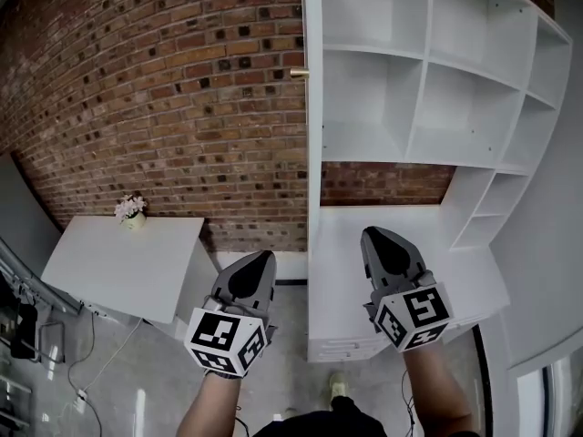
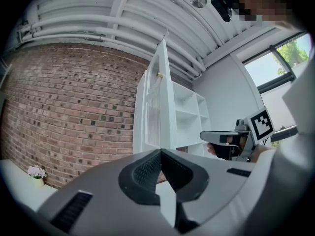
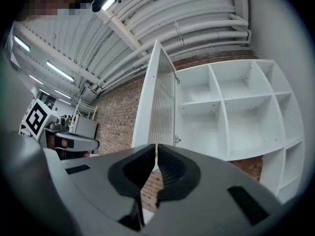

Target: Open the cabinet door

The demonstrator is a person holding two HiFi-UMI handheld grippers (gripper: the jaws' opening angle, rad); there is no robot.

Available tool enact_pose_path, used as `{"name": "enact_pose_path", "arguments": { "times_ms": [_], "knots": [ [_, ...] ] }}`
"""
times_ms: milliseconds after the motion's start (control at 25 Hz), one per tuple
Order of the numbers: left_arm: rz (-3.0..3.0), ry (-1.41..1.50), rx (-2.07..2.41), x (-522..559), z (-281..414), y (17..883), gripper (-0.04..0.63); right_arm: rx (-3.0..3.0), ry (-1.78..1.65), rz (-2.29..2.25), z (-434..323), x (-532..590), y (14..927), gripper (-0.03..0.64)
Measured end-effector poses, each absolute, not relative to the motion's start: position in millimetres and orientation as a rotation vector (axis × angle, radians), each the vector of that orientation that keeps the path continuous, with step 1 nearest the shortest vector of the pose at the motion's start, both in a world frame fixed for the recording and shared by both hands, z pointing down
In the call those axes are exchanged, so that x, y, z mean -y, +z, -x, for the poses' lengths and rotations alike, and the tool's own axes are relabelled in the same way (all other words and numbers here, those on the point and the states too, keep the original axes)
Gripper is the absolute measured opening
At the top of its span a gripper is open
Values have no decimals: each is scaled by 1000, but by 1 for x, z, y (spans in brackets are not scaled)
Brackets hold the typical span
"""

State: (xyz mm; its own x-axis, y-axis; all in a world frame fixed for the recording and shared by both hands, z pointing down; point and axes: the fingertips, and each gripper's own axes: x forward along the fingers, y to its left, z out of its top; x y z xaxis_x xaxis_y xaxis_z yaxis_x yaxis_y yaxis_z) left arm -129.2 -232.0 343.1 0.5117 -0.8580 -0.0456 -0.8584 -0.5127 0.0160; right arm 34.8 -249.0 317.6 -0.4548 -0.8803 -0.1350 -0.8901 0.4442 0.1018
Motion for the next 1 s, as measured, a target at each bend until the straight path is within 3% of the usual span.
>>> {"name": "enact_pose_path", "arguments": {
  "times_ms": [1000],
  "knots": [
    [2722, 83, -1536, 229, 138, 337, 6, -2606, 204, 1661, -38, 245, 328, 5]
  ]
}}
